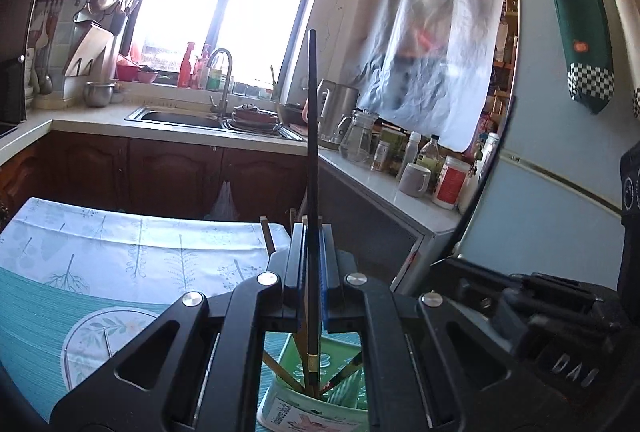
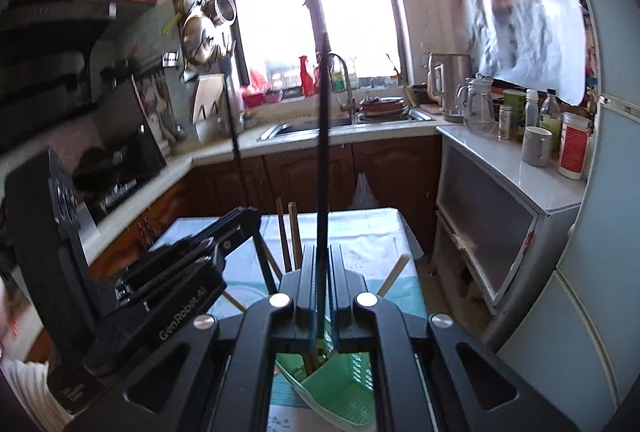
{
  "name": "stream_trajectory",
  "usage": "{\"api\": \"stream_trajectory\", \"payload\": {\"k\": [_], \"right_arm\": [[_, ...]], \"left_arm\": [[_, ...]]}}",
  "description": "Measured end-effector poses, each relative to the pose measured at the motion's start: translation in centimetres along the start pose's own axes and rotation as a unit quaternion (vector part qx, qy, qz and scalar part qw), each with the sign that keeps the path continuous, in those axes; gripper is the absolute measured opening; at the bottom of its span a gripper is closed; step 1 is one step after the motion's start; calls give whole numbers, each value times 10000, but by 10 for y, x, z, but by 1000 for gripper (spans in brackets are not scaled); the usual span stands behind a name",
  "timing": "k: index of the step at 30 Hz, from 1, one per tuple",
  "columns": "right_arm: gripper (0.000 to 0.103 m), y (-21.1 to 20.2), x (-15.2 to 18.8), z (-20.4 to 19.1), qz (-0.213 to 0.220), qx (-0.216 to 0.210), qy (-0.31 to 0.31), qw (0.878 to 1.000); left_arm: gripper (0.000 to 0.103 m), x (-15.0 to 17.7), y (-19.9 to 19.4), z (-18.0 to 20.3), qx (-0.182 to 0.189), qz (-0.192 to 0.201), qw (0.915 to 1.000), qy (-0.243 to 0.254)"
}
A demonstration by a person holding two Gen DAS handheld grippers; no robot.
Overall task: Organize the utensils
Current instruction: 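Lift both black chopsticks and lower them into the green holder, then open both tools to release the black chopsticks into the holder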
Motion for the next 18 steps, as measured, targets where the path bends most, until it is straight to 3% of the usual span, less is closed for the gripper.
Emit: {"api": "stream_trajectory", "payload": {"k": [6,10,18], "right_arm": [[5,25,15,-7,-477,-25,-206,9986],[6,37,23,-6,-867,-316,-144,9956],[6,35,24,-7,-944,-542,-90,9940]], "left_arm": [[3,19,10,-8,-51,-200,9997,90],[4,26,5,-14,-23,-282,9995,127],[10,24,-21,-22,27,-372,9991,204]]}}
Point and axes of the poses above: each gripper's, at about its wrist camera, not at the fingertips, and y roughly the way its jaws point, z to its right, x to its underside, the point moved 3 cm from there along y, roughly the way its jaws point, and after that the axes turned 3 degrees about -x, right-handed, at the moved point
